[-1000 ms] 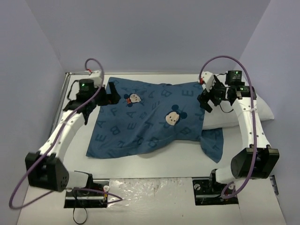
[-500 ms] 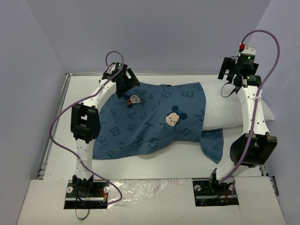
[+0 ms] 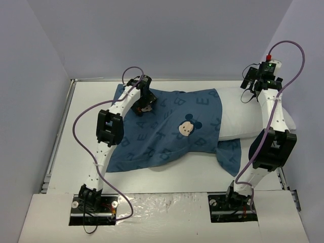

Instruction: Remove the pillowcase from the pillow

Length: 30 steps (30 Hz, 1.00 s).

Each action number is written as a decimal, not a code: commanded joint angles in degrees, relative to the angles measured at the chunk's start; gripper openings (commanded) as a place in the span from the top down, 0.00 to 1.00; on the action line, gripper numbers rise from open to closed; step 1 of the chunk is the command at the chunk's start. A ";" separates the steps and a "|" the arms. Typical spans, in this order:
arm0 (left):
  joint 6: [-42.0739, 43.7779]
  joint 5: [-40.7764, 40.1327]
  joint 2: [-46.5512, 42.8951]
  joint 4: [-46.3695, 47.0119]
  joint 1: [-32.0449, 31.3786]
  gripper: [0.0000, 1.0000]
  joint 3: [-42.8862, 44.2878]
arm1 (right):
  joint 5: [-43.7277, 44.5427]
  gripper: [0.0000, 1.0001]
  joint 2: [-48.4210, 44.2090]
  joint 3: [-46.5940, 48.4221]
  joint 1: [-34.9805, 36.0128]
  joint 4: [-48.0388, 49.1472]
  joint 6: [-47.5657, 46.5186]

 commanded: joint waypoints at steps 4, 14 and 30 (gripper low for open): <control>-4.54 0.15 0.74 -2.34 0.27 0.27 1.61 | -0.48 0.00 -0.36 -0.40 -0.28 1.29 0.68; -1.56 -2.67 -14.63 12.32 7.89 0.98 -27.82 | -20.25 0.00 -2.47 -1.38 -4.49 -0.72 -2.83; 12.95 14.47 -34.33 35.90 27.25 0.98 -60.19 | -54.53 0.00 5.34 5.29 -5.91 8.92 1.63</control>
